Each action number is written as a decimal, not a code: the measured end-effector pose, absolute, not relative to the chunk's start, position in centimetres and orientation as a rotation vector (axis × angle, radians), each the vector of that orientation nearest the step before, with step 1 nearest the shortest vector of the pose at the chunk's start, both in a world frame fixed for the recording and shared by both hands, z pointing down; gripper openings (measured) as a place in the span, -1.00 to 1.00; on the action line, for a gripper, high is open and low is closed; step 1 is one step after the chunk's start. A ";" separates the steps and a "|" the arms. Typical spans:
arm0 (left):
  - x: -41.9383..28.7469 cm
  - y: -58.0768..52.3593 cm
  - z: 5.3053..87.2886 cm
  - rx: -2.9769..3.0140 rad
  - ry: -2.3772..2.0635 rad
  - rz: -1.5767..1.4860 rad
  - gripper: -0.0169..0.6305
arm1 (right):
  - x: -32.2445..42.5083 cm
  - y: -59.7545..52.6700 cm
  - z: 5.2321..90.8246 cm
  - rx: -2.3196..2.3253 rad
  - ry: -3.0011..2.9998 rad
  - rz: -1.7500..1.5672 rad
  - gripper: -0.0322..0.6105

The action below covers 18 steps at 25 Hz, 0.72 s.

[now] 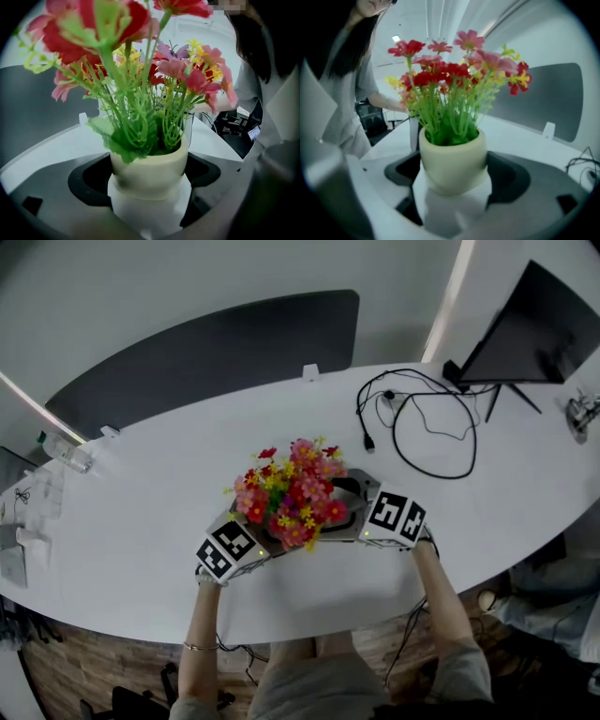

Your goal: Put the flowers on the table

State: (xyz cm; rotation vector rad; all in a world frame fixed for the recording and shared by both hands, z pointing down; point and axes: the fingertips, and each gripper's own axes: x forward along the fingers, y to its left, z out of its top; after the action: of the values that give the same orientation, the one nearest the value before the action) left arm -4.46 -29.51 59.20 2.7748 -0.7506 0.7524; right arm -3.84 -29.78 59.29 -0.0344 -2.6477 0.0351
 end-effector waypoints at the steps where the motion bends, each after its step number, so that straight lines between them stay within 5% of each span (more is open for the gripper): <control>1: -4.5 -29.5 59.2 2.775 -0.759 0.749 0.51 | -3.8 -29.8 59.4 -0.027 -2.642 0.041 0.48; 18: -5.2 -29.3 58.9 2.726 -0.911 0.655 0.51 | -3.1 -29.8 59.1 0.137 -2.640 0.120 0.47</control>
State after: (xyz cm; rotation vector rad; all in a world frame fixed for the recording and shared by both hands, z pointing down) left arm -5.24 -29.27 58.92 2.7260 -0.9110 0.6548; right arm -3.05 -29.83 59.06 0.1369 -2.6403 0.1204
